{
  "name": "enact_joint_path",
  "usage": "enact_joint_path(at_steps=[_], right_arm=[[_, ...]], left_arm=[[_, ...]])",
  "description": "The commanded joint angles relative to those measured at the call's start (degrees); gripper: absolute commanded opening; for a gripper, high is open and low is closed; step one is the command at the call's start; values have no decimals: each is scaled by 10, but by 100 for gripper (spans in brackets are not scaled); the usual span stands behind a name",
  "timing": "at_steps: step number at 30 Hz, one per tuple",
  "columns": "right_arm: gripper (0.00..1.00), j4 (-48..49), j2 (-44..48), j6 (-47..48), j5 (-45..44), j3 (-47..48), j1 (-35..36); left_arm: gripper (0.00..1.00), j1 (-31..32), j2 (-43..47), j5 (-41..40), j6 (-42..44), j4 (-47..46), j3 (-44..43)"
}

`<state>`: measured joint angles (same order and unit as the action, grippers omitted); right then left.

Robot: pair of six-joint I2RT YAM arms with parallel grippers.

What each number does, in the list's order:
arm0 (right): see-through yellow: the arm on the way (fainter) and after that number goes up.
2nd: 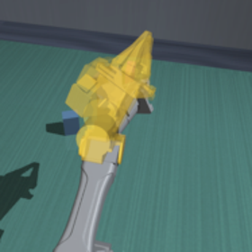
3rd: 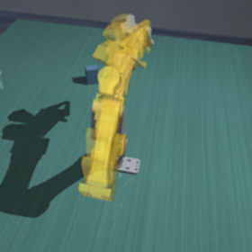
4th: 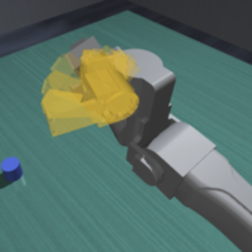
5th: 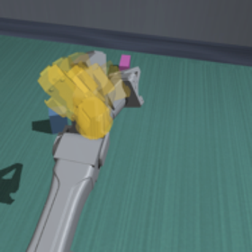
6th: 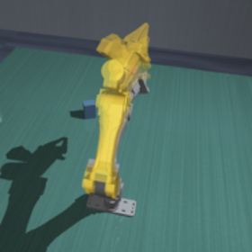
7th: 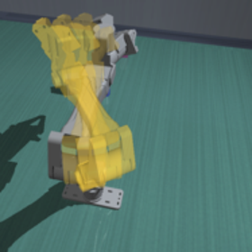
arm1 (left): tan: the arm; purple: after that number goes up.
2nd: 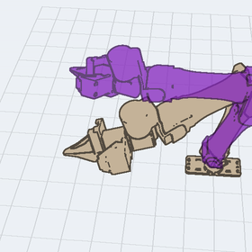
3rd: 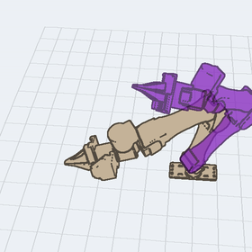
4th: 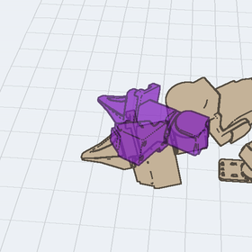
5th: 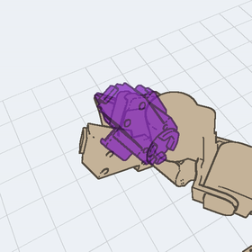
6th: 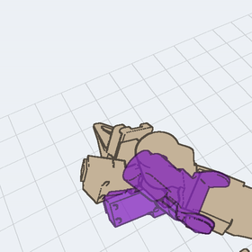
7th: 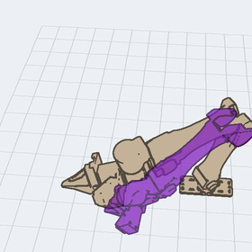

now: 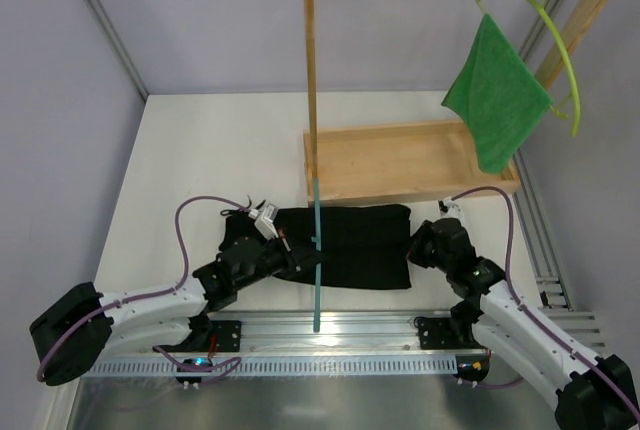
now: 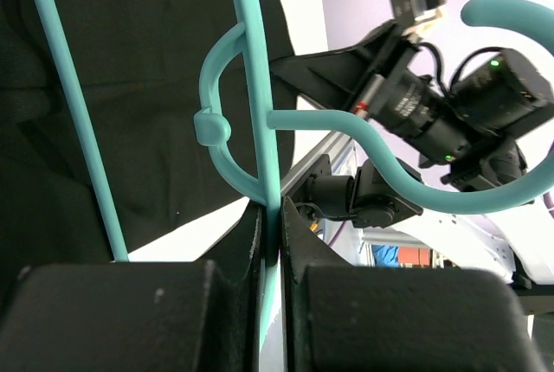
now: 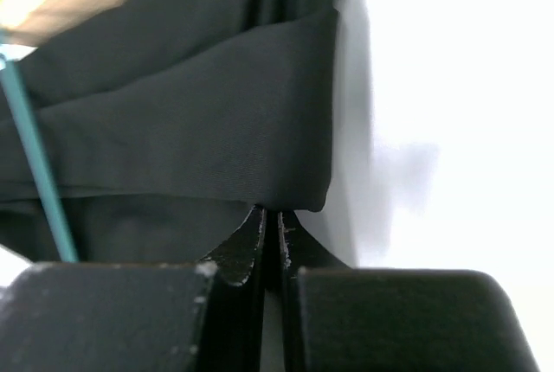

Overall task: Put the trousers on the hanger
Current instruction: Place trousers on hanger

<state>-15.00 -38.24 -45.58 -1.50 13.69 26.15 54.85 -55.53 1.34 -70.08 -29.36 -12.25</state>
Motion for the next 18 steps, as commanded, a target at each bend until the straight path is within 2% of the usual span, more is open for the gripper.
enact_joint_path(at_steps=[1, 5, 6, 10, 18], right_arm=[[4, -2, 19, 9, 37, 47, 8], [4, 5, -10, -22, 20, 86, 78], [4, 10, -23, -28, -14, 92, 121], [4, 53, -77, -57, -57, 121, 205], [4, 142, -226, -58, -89, 207, 302]], left_arm=[[0, -4, -9, 0, 7, -36, 4], [0, -7, -27, 4, 5, -53, 4], [0, -8, -30, 6, 3, -56, 4], [0, -15, -43, 15, -3, -72, 7], [0, -35, -26, 26, -1, -65, 15]])
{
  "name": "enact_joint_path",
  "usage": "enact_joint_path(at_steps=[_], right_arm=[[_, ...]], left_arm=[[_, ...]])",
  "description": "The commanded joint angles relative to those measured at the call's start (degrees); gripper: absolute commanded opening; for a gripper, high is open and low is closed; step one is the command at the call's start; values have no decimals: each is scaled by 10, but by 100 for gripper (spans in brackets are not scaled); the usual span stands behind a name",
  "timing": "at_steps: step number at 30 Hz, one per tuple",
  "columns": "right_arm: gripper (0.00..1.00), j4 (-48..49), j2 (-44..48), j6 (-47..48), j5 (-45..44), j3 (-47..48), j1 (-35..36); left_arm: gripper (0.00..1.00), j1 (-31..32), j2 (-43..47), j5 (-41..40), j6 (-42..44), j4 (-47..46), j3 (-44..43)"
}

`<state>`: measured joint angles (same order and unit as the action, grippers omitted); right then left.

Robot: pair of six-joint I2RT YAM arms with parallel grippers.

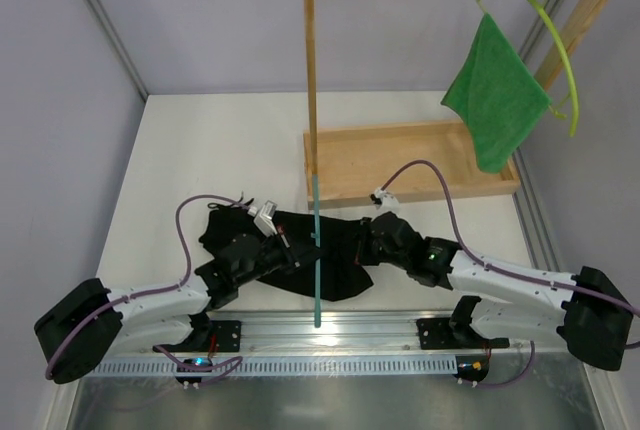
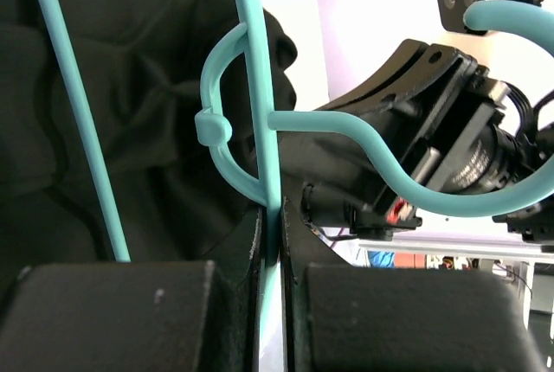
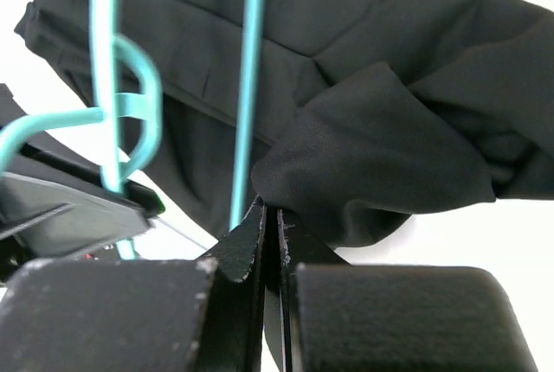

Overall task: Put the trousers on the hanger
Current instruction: Place trousers on hanger

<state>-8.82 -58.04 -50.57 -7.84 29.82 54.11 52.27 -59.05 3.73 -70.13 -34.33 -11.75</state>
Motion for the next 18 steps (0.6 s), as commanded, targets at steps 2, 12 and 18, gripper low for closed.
enact_joint_path(at_steps=[2, 12, 18], right_arm=[[4, 86, -73, 3, -28, 70, 35], [4, -87, 31, -44, -184, 68, 46], [4, -195, 169, -66, -204, 9, 37]], left_arm=[[0, -15, 16, 7, -1, -14, 15], [0, -40, 66, 29, 25, 101, -8], [0, -42, 120, 6, 26, 241, -36]])
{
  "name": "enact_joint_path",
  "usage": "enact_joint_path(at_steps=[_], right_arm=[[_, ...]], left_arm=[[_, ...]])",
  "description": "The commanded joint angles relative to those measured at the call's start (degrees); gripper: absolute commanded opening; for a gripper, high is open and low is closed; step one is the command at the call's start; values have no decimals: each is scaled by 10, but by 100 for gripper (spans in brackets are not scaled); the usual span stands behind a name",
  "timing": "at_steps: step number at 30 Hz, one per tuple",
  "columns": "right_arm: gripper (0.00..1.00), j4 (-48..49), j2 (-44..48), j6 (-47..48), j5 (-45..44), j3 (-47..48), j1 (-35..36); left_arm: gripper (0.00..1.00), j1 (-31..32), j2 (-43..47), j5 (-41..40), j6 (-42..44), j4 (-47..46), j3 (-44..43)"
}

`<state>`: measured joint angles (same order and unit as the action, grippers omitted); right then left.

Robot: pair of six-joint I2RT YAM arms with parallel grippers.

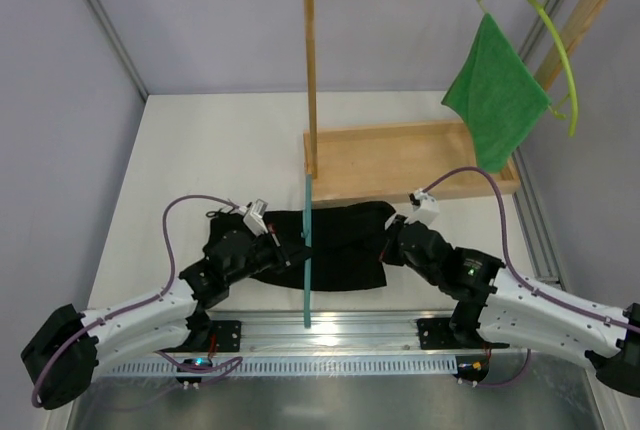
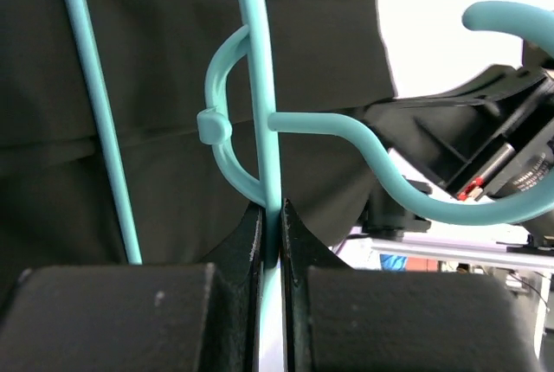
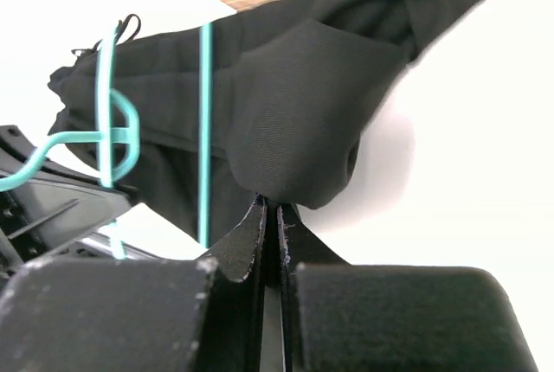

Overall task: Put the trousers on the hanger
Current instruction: Place trousers on hanger

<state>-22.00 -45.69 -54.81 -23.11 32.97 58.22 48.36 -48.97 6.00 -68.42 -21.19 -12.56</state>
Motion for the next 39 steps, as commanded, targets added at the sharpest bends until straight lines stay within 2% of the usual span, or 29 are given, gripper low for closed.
enact_joint_path(at_steps=[1, 6, 8, 11, 12, 16, 21, 25, 30, 35, 39], right_arm=[[4, -65, 55, -25, -45, -29, -5], [4, -21, 73, -8, 3, -64, -5], [4, -3, 62, 5, 27, -64, -5], [4, 7, 50, 21, 40, -63, -4], [4, 13, 48, 27, 42, -63, -5], [4, 47, 18, 44, 54, -55, -4], [4, 99, -51, 65, 82, -40, -4], [4, 94, -110, 107, 87, 41, -4], [4, 90, -152, 135, 111, 105, -5], [4, 105, -157, 132, 121, 97, -4], [4, 116, -163, 137, 128, 89, -4]], left_arm=[[0, -4, 22, -20, 1, 133, -33], [0, -4, 62, -46, -36, 199, -23], [0, -4, 85, -81, -52, 210, -11], [0, -3, 140, -120, -72, 269, -1], [1, -3, 151, -134, -79, 342, -7], [0, -3, 225, -167, -77, 410, -16], [1, -3, 271, -135, -44, 316, 14], [1, -3, 249, -100, -11, 284, 6], [0, -3, 227, -29, 21, 136, 39], [0, -3, 217, -40, 73, 167, 10], [0, -4, 165, -51, 56, 156, 21]])
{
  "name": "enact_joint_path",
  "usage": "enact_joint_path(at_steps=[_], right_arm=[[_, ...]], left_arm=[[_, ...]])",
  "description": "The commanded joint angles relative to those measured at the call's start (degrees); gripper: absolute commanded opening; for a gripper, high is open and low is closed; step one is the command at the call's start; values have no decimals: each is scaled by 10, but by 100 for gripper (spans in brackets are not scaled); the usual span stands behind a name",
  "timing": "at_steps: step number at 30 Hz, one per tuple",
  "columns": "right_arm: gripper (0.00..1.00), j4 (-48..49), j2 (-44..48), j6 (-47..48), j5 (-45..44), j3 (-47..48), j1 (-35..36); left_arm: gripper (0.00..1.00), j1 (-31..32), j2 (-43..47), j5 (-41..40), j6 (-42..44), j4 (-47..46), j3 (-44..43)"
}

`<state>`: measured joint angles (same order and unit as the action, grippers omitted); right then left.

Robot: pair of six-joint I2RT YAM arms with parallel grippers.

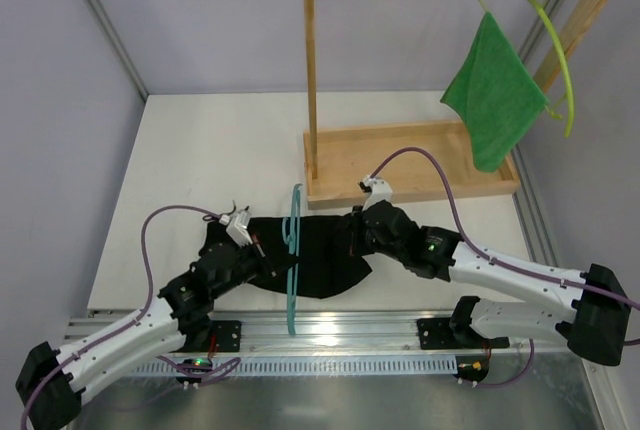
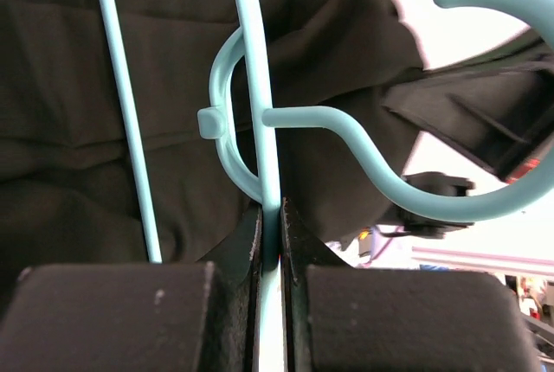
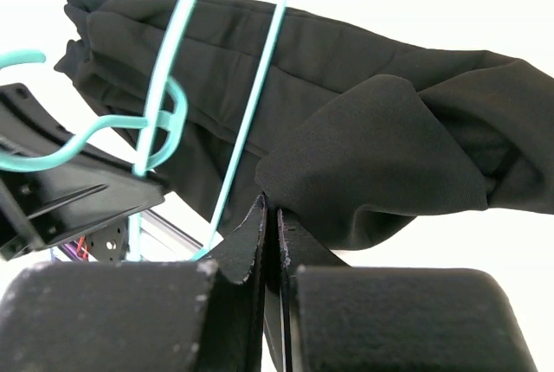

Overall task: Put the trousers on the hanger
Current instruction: Place trousers on hanger

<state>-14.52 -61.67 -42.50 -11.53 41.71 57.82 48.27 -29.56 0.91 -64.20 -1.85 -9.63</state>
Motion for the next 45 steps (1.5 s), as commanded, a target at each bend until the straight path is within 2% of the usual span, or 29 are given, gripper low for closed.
enact_joint_path(at_steps=[1, 4, 11, 20, 25, 29, 31, 34, 41, 45], right_arm=[[4, 42, -7, 18, 17, 8, -1], [4, 32, -33, 33, 35, 39, -1], [4, 77, -103, 8, 78, 72, 1], [4, 240, -240, -109, 147, 70, 21], [5, 333, -264, -168, 150, 36, 26], [14, 362, -266, -192, 141, 22, 28], [27, 373, -261, -195, 141, 21, 28], [39, 350, -257, -192, 140, 32, 28], [44, 334, -232, -189, 137, 36, 28], [43, 323, -215, -191, 132, 41, 26]], left_arm=[[0, -2, -38, -4, 6, -37, -6], [0, -3, -66, -34, -14, -20, -1], [0, -4, -42, -64, -38, -6, 12], [0, -5, -24, -75, -40, 17, 14], [0, -11, -9, -80, -43, 43, 16], [0, -12, -2, -83, -44, 53, 18], [0, -13, -2, -85, -47, 54, 19], [0, -13, -3, -85, -49, 54, 21], [0, -14, 12, -95, -51, 79, 21], [0, -14, 19, -97, -51, 92, 20]])
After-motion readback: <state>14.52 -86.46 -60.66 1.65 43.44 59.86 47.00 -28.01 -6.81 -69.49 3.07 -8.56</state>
